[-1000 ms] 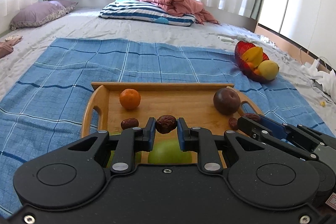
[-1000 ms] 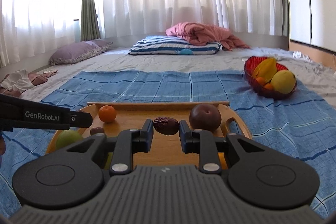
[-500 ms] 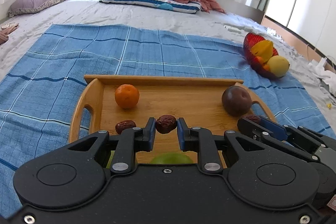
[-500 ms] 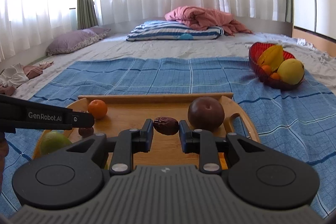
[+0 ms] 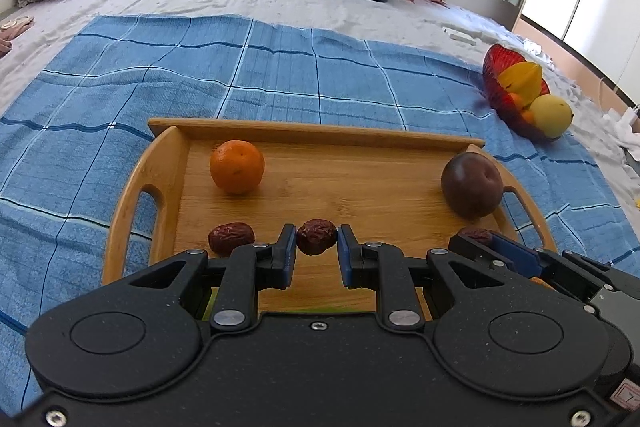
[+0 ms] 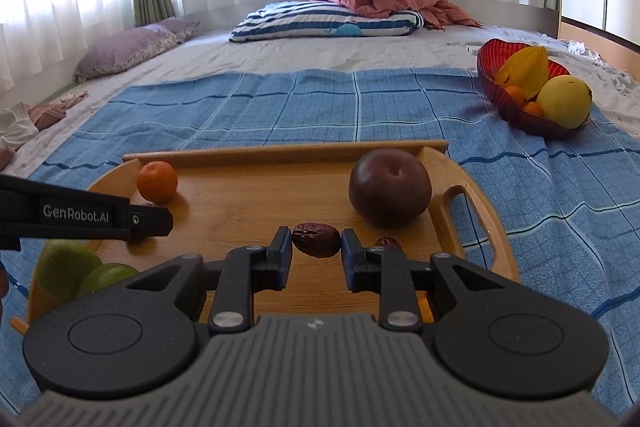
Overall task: Organize fruits
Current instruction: 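Lower the date in the left tool onto the tray while the right tool lowers its date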
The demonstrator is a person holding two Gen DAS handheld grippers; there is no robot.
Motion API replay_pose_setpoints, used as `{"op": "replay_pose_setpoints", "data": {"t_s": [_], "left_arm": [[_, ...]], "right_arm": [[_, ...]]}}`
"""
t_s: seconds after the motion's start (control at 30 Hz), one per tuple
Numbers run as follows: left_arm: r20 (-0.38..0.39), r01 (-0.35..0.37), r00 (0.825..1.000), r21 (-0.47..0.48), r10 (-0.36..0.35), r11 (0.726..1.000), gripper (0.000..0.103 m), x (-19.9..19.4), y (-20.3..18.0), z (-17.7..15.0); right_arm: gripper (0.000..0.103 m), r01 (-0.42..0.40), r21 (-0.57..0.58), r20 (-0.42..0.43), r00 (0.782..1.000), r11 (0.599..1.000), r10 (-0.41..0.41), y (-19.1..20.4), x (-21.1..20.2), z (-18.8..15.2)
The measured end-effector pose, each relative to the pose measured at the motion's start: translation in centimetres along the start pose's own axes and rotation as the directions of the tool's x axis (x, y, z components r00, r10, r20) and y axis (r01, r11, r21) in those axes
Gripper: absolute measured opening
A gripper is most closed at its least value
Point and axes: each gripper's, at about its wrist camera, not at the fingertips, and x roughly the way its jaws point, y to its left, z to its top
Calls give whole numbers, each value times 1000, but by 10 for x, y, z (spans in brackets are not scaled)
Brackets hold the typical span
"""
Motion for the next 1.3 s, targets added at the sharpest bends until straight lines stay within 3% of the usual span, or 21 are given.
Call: {"op": "replay_pose_setpoints", "data": {"t_s": [1.3], "left_arm": [[-48,-58,997,13,59,998,21,36,0,1]], "right_arm": [[30,24,-48,-46,999,999,-26,3,26,-5]]}}
